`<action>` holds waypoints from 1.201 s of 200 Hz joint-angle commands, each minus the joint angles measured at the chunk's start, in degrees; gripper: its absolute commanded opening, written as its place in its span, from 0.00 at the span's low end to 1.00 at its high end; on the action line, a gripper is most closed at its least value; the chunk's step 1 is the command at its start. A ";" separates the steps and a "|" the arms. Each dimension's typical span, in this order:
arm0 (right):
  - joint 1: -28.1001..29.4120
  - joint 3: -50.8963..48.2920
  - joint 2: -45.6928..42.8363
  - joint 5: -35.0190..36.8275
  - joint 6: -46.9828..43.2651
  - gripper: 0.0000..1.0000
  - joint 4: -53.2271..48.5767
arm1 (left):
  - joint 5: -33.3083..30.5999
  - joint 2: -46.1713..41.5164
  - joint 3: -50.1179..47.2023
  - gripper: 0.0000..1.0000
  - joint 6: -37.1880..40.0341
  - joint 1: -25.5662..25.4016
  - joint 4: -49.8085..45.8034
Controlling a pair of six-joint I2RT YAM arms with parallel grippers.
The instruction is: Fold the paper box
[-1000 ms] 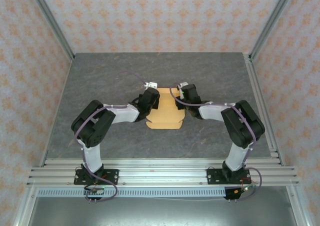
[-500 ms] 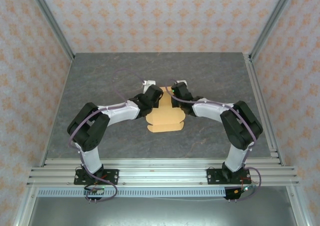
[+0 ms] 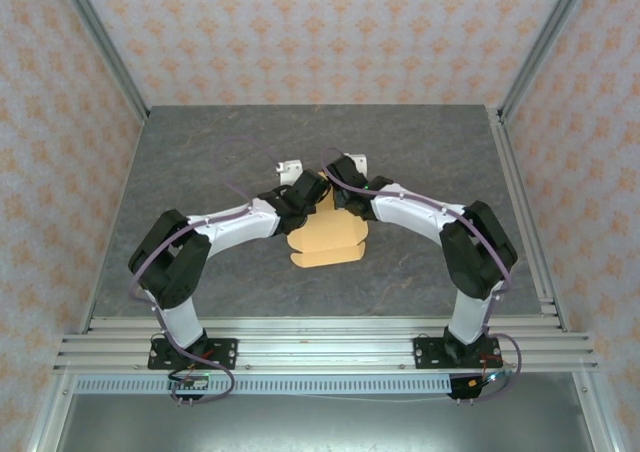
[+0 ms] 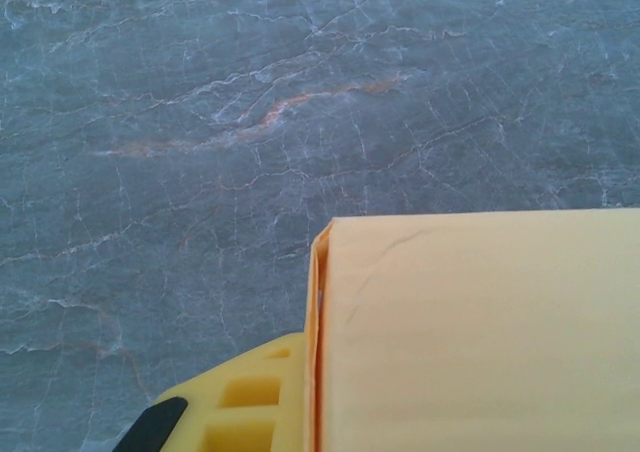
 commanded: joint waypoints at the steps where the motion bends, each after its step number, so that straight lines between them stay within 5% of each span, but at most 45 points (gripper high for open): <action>1: 1.30 -0.13 -0.26 8.23 4.47 0.00 -10.45 | -8.52 -2.34 -1.03 0.00 -4.06 0.79 -7.45; 102: 0.90 6.30 5.35 6.31 6.20 0.00 -15.73 | -4.72 3.77 2.08 0.00 -9.14 4.80 -11.25; 155: 0.90 8.64 6.39 4.44 4.58 0.00 -16.94 | 1.79 -0.12 0.36 0.56 -5.31 4.84 -6.35; 212: 0.91 12.14 7.66 3.46 2.15 0.00 -21.37 | 11.55 -6.97 -2.55 0.91 -1.63 4.72 -3.51; 240: 0.90 14.16 8.23 2.37 0.18 0.00 -24.06 | 11.94 -14.32 -5.35 0.94 -0.41 5.32 -4.10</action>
